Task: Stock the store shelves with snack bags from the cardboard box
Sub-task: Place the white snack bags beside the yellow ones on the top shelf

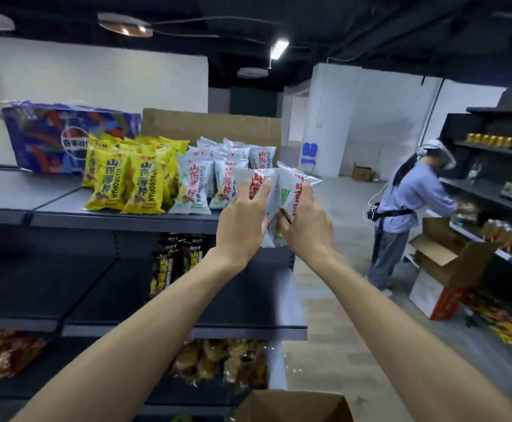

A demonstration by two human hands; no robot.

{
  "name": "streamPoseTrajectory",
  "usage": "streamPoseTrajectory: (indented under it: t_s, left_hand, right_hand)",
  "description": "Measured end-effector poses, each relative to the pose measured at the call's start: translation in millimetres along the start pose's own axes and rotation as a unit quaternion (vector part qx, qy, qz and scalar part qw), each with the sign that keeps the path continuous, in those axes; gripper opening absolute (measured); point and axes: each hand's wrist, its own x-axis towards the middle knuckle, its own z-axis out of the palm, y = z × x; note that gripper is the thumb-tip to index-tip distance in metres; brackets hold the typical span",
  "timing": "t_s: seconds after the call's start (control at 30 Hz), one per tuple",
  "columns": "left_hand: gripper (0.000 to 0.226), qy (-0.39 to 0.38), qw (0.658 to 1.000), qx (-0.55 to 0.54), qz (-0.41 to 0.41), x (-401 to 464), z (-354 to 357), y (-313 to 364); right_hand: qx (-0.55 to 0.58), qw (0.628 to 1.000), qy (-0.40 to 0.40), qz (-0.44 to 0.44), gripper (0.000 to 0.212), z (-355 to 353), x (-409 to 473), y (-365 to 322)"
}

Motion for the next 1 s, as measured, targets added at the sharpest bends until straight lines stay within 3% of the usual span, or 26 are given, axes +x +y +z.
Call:
streamPoseTrajectory:
  t_s: [0.4, 0.63, 0.8, 1.0]
  left_hand:
    - [0.065, 0.016, 0.995, 0.033, -0.092, 83.6, 78.4, -53.0]
    - [0.067, 0.052, 0.992, 0.103, -0.057, 77.4, 104.9, -81.7]
    - [0.065, 0.085, 0.993, 0.049, -0.062, 75.5, 119.7, -100.1]
    - [0.070, -0.036, 0.995, 0.013, -0.092, 72.1, 129.8, -108.0]
  right_hand:
    - [-0.028, 0.998, -0.050, -0.018, 0.066, 66.2, 148.1, 52.3]
    - [-0.043, 0.995, -0.085, -0.012, 0.068, 120.7, 208.5, 57.5]
    - [-0.049, 0.997, -0.053, -0.017, 0.070, 153.2, 240.5, 49.4]
    - [-0.040, 0.994, -0.100, 0.004, 0.075, 196.1, 230.8, 64.7]
